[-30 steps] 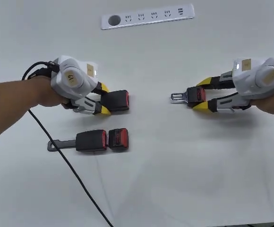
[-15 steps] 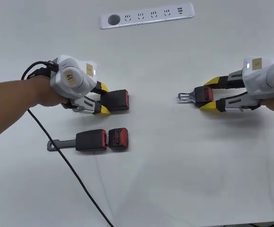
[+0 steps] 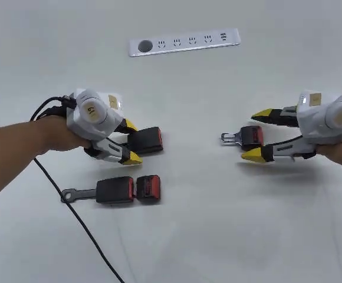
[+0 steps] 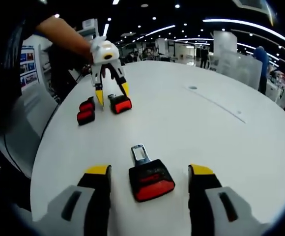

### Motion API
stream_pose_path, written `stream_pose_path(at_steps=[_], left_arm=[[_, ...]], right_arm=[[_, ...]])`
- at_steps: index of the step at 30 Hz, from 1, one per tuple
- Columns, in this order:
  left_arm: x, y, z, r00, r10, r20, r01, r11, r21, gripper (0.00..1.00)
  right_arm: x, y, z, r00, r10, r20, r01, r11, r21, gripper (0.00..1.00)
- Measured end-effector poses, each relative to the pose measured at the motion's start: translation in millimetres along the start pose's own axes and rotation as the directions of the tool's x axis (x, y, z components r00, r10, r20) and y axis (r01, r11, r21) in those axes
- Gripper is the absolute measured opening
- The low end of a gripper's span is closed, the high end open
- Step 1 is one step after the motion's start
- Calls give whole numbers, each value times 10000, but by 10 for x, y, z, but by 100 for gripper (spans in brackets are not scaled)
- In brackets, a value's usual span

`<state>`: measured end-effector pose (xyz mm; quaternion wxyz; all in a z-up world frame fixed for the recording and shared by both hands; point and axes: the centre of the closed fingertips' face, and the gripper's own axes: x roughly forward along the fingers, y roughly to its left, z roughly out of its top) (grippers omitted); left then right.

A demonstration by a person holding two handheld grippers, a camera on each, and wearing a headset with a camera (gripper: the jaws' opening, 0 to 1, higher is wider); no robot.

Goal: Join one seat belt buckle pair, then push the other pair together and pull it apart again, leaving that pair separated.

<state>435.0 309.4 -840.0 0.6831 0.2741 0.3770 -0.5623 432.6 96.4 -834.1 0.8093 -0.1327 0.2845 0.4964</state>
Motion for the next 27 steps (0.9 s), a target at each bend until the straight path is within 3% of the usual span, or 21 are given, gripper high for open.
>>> stream_pose_path(at_steps=[3, 5, 7, 8, 9, 10, 11, 12, 17, 18, 21, 23, 24, 26, 27], left_arm=[[-132, 54, 74, 9952, 675, 712, -589, 9915, -1160, 64], [-214, 87, 90, 9882, 1157, 1003, -998, 9834, -1514, 69], [-366, 121, 150, 9652, 1994, 1692, -1637, 9652, -2038, 73], [-439, 142, 158, 9511, 2423, 1917, -1904, 9483, -2539, 75], [-488, 141, 130, 9455, 2667, 1867, -2059, 9342, -2914, 78], [-550, 153, 98, 9332, 3054, 1893, -2268, 9093, -3489, 80], [-592, 149, 80, 9248, 3262, 1956, -2354, 8948, -3793, 81], [-628, 138, 72, 9177, 3407, 2043, -2379, 8832, -4041, 83], [-866, 22, 11, 8718, 4270, 2400, -2737, 8309, -4844, 91], [-917, -19, -3, 8615, 4440, 2466, -2699, 8115, -5182, 92], [-1030, -132, -13, 8352, 4762, 2751, -2834, 8013, -5268, 95], [-1129, -228, 72, 7977, 4935, 3465, -2750, 8091, -5194, 95], [-1169, -260, 94, 7842, 5004, 3669, -2821, 8142, -5075, 94], [-1220, -354, 30, 7917, 5008, 3498, -2848, 8092, -5139, 97], [-1245, -376, 10, 7904, 5015, 3518, -2804, 8068, -5201, 98]], right_arm=[[-37, -63, 55, 9963, -849, 155, 846, 9962, 225, 72], [-57, -62, 131, 9897, -1315, 558, 1278, 9896, 663, 74], [-58, -32, 135, 9834, -1701, 625, 1630, 9809, 1059, 81], [-63, -28, 135, 9800, -1895, 612, 1817, 9766, 1155, 85], [-75, -25, 141, 9758, -2098, 611, 2012, 9719, 1224, 86], [-80, 20, 187, 9725, -2205, 748, 2093, 9687, 1337, 85], [-83, 30, 201, 9710, -2257, 792, 2136, 9671, 1379, 85], [-100, 50, 238, 9641, -2491, 916, 2332, 9598, 1560, 85], [-132, 191, 358, 9497, -2897, 1186, 2644, 9452, 1916, 88], [-137, 266, 399, 9466, -2958, 1282, 2677, 9427, 1990, 88], [-154, 395, 463, 9408, -3070, 1439, 2769, 9406, 1964, 88], [-189, 419, 501, 9356, -3120, 1652, 2777, 9393, 2014, 89], [-204, 459, 510, 9332, -3157, 1716, 2804, 9384, 2018, 90], [-242, 544, 545, 9282, -3216, 1869, 2830, 9367, 2063, 91], [-255, 581, 560, 9268, -3214, 1942, 2817, 9371, 2062, 92]])
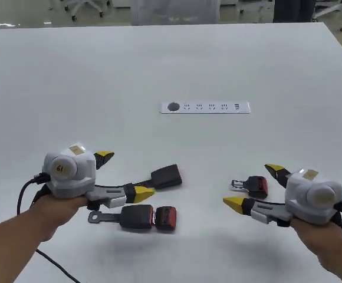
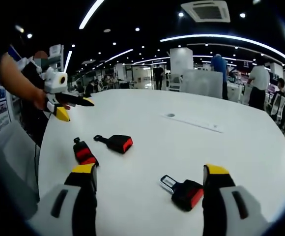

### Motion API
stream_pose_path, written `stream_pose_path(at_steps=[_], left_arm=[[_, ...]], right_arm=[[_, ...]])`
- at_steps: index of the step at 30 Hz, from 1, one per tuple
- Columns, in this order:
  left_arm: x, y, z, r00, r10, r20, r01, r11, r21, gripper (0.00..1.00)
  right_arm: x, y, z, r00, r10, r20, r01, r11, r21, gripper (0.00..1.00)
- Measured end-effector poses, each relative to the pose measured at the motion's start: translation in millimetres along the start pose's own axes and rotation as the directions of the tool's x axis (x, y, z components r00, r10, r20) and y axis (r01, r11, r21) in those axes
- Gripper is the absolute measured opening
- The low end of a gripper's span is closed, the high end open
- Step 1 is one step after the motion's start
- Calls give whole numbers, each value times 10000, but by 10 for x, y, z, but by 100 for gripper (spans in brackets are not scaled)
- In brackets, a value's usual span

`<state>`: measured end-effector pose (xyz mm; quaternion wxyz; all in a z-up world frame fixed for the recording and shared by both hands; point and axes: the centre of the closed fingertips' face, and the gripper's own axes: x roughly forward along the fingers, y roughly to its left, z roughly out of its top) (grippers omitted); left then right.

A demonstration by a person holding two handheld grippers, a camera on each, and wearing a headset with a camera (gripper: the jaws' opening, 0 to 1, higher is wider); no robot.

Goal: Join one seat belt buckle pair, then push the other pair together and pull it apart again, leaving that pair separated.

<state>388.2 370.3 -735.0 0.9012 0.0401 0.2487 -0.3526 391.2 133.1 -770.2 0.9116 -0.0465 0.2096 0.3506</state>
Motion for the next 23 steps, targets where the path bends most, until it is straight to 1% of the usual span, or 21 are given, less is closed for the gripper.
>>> stream_pose_path(at_steps=[1, 2, 4, 5, 6, 8, 9, 11, 13, 15, 18, 21, 23], left_arm=[[-68, -32, 10, 9998, -65, 212, 67, 9999, -101, 99], [-110, -44, 6, 9996, -78, 265, 80, 9999, -80, 100], [-211, -76, -29, 9997, -55, 218, 52, 9999, 131, 100], [-256, -90, -42, 9998, -65, 212, 62, 9999, 149, 100], [-279, -68, -52, 9997, -74, 227, 71, 9999, 125, 100], [-387, -79, -78, 9994, 44, 330, -46, 10000, 55, 100], [-450, -70, -71, 9985, 159, 528, -158, 9999, -16, 100], [-547, -79, -82, 9971, 280, 702, -273, 9996, -105, 100], [-651, -83, -124, 9960, 399, 797, -387, 9991, -161, 100], [-758, -92, -153, 9934, 541, 1013, -511, 9982, -314, 100], [-895, -117, -199, 9904, 669, 1207, -627, 9973, -381, 100], [-1016, -130, -278, 9886, 795, 1275, -746, 9963, -432, 100], [-1068, -137, -315, 9881, 822, 1300, -767, 9960, -465, 100]], right_arm=[[-32, 52, 6, 10000, 27, 53, -26, 10000, -82, 92], [-54, 79, 7, 10000, 41, 71, -40, 9999, -151, 92], [-114, 127, -1, 10000, 28, 74, -26, 9998, -200, 92], [-150, 149, -4, 9999, -41, 97, 43, 9998, -196, 92], [-171, 160, -6, 9999, -91, 117, 94, 9998, -200, 93], [-224, 193, -13, 9997, -189, 168, 191, 9997, -153, 93], [-246, 223, -9, 9996, -225, 176, 227, 9997, -127, 94], [-291, 273, -8, 9992, -316, 249, 319, 9994, -120, 94], [-334, 336, -10, 9990, -353, 283, 357, 9993, -136, 94], [-385, 398, -4, 9987, -401, 308, 408, 9989, -216, 95], [-457, 474, 8, 9982, -487, 363, 496, 9985, -224, 95], [-514, 534, -27, 9979, -550, 346, 561, 9979, -324, 95], [-557, 566, -42, 9976, -609, 339, 621, 9975, -350, 95]])
